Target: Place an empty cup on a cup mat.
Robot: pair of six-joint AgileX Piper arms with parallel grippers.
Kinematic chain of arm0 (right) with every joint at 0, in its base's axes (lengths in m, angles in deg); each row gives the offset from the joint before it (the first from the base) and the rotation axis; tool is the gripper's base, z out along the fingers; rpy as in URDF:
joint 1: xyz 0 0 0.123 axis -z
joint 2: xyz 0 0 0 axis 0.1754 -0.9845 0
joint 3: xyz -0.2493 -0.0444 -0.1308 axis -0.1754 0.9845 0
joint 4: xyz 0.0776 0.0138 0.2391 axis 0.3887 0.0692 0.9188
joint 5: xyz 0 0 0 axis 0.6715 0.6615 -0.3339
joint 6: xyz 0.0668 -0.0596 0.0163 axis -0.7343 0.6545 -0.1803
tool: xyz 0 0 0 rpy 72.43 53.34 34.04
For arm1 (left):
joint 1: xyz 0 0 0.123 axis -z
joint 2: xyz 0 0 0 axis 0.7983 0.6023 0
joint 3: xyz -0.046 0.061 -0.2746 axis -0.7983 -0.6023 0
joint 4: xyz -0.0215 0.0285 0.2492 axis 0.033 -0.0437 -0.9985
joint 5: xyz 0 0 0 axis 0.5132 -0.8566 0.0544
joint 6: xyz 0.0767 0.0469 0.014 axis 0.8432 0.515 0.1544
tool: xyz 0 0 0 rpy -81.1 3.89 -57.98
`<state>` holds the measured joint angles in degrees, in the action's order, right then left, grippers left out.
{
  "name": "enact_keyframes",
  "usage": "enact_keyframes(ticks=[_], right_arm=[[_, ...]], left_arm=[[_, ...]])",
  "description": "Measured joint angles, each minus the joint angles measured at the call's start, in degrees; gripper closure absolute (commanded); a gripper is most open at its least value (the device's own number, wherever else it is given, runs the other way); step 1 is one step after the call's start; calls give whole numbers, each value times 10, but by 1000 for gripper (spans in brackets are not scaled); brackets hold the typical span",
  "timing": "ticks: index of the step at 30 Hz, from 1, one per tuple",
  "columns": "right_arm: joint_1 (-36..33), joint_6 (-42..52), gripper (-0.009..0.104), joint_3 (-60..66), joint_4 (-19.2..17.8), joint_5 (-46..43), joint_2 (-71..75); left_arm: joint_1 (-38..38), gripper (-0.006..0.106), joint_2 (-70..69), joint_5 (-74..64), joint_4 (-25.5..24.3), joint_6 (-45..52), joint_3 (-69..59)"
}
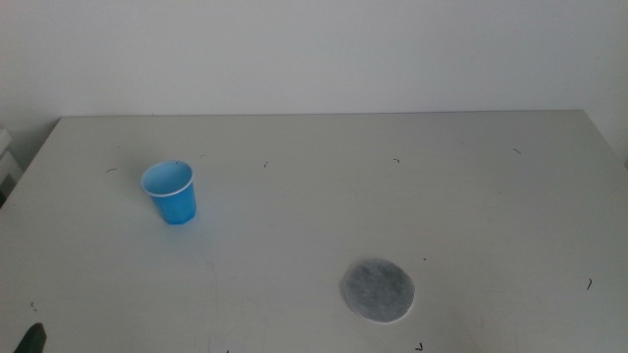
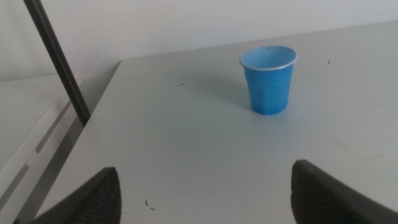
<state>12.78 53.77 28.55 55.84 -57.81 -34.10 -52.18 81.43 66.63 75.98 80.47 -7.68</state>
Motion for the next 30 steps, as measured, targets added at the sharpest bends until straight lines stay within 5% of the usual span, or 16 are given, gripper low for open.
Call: enact_keyframes(ticks=[14,30], right_arm=[[0,0,1,0,0,0,0],[0,0,1,0,0,0,0]], left_arm=[[0,-5,33,-8,24,-36,24],[0,-5,497,-218,28,-59,498]])
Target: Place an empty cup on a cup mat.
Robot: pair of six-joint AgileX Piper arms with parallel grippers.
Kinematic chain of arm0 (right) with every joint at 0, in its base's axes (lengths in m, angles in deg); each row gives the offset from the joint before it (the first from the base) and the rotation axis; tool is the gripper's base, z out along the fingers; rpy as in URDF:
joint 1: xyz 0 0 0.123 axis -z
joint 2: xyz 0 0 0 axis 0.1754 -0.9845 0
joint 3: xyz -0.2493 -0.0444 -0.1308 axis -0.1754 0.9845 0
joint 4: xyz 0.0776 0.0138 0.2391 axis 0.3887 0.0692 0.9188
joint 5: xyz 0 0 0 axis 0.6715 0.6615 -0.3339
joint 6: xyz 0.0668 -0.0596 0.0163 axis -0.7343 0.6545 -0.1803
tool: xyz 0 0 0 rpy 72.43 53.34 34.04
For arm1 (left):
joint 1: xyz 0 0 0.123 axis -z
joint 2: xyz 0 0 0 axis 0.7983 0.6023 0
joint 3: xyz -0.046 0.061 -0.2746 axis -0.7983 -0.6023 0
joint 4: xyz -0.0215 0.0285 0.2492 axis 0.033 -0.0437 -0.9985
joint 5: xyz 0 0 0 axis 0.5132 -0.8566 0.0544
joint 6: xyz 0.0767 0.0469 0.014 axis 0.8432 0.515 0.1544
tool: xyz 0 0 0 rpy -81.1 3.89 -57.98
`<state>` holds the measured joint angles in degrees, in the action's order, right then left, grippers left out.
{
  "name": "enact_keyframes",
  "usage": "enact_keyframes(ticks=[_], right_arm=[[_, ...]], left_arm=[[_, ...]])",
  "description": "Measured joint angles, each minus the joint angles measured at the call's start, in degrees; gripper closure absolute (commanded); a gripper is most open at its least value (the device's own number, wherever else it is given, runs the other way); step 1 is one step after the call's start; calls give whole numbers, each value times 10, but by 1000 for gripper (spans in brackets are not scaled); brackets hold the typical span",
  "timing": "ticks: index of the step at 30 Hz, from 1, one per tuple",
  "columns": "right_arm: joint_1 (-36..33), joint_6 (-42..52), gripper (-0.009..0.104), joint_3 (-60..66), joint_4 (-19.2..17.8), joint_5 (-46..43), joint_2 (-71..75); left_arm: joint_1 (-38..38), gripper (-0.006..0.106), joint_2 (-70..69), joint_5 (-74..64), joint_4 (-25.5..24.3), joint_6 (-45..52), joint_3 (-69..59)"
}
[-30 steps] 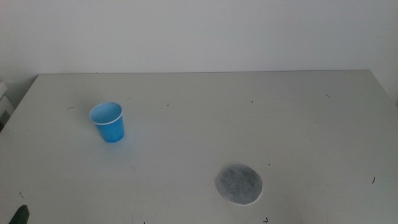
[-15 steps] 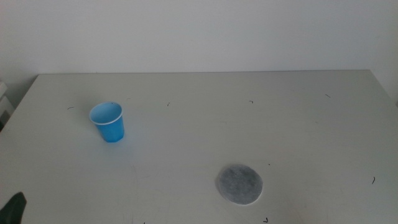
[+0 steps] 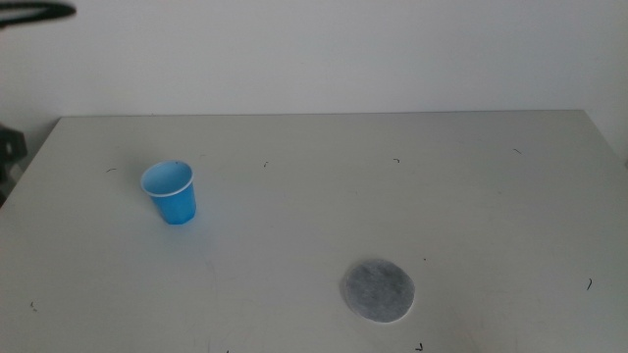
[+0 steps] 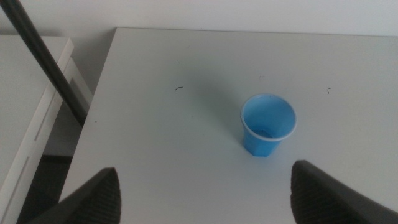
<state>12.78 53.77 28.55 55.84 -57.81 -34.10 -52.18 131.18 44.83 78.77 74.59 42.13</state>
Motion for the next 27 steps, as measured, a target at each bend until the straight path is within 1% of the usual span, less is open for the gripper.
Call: enact_keyframes(ticks=[7,13,16,24,27], right_arm=[[0,0,1,0,0,0,0],[0,0,1,0,0,0,0],[0,0,1,0,0,0,0],[0,0,1,0,0,0,0],[0,0,1,0,0,0,0]], left_arm=[[0,-5,153,-143,2,0,233],[0,-5,251,-238,10,0,354],[0,-5,284,-254,13,0,378],[0,-5,334,-261,21,-1,381],[0,-5,354,-259,41,2,381]])
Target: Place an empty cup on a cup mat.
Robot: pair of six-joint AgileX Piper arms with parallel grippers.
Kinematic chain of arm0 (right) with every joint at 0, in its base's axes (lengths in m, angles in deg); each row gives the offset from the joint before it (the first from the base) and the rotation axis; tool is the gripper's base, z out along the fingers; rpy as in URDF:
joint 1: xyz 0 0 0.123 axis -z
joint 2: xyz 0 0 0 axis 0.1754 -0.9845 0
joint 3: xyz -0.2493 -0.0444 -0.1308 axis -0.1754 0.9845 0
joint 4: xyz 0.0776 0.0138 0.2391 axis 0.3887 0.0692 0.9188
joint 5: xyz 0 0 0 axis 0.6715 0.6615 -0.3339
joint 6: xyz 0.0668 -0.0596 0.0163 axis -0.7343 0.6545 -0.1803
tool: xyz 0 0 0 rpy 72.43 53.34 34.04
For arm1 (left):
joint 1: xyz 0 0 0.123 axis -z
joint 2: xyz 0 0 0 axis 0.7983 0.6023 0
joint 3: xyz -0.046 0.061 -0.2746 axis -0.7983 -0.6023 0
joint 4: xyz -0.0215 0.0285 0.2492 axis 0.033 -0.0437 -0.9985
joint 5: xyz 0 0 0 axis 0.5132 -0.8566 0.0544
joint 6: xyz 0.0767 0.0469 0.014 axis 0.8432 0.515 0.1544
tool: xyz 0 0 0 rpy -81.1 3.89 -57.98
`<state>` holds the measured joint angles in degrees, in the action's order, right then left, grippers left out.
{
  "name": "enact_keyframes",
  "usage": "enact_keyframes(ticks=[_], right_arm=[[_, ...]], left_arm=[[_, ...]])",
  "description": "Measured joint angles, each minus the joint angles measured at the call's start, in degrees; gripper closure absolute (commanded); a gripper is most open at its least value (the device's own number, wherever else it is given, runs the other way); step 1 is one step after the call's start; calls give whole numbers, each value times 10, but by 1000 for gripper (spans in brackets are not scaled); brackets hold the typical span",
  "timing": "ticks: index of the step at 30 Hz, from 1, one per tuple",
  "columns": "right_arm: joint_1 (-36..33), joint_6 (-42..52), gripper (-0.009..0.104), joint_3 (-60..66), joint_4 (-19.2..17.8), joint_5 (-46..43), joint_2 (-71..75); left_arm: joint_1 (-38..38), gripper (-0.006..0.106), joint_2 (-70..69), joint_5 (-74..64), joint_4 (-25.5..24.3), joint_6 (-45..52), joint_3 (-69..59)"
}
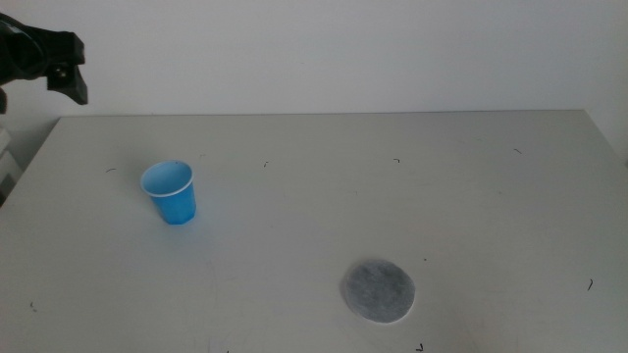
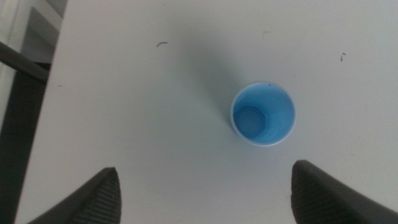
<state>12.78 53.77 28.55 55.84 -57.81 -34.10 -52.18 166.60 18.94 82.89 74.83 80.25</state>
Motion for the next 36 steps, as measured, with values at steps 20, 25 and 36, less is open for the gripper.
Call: enact_keyframes(ticks=[20,25,36], right_arm=[[0,0,1,0,0,0,0],[0,0,1,0,0,0,0],[0,0,1,0,0,0,0]], left_arm=[[1,-5,213,90,54,50,0],[1,-5,258,115,71,62,0],[1,29,312,147,86,81,0]])
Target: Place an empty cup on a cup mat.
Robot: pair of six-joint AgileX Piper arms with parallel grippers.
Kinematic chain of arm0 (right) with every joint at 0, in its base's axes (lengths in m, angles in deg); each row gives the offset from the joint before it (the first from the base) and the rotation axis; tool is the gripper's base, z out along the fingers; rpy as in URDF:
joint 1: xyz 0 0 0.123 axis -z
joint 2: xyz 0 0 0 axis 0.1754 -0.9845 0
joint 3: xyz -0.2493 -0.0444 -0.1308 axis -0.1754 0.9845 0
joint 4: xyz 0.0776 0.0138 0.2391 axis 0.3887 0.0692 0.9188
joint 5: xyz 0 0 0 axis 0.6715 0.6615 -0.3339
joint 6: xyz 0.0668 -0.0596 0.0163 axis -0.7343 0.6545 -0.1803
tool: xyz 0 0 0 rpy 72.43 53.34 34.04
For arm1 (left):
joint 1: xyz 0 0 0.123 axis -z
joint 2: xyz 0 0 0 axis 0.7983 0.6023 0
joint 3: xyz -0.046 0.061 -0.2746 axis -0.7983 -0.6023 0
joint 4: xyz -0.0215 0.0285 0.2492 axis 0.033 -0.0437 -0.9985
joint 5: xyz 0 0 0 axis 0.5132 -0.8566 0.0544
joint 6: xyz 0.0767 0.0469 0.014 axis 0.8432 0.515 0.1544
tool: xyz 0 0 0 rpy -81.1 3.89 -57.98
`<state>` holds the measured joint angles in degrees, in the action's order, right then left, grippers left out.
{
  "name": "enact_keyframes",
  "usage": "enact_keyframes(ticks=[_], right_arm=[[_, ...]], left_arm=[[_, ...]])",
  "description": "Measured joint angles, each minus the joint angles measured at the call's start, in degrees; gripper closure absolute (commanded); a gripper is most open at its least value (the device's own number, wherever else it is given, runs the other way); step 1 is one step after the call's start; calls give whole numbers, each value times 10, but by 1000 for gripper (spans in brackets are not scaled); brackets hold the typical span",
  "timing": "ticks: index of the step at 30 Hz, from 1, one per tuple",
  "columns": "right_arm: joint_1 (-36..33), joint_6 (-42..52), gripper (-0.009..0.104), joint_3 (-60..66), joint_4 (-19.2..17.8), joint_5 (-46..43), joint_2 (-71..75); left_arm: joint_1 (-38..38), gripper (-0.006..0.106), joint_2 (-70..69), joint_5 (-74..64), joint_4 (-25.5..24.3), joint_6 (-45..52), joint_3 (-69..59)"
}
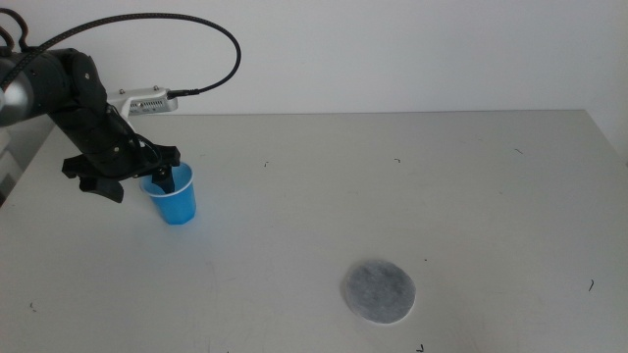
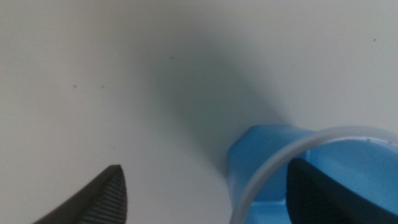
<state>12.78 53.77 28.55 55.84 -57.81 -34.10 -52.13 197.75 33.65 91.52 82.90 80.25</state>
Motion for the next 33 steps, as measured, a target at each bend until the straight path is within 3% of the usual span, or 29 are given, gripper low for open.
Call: enact_keyframes(ticks=[5,9,21,33], right_arm=[[0,0,1,0,0,0,0],[0,0,1,0,0,0,0],[0,0,1,0,0,0,0],[0,0,1,0,0,0,0]], left_arm=[[0,73,5,1,14,0,0],[0,100,5,1,22,0,0],[20,101,-51,-33,28,10,1],[163,101,-91,-74,27,-32,5]])
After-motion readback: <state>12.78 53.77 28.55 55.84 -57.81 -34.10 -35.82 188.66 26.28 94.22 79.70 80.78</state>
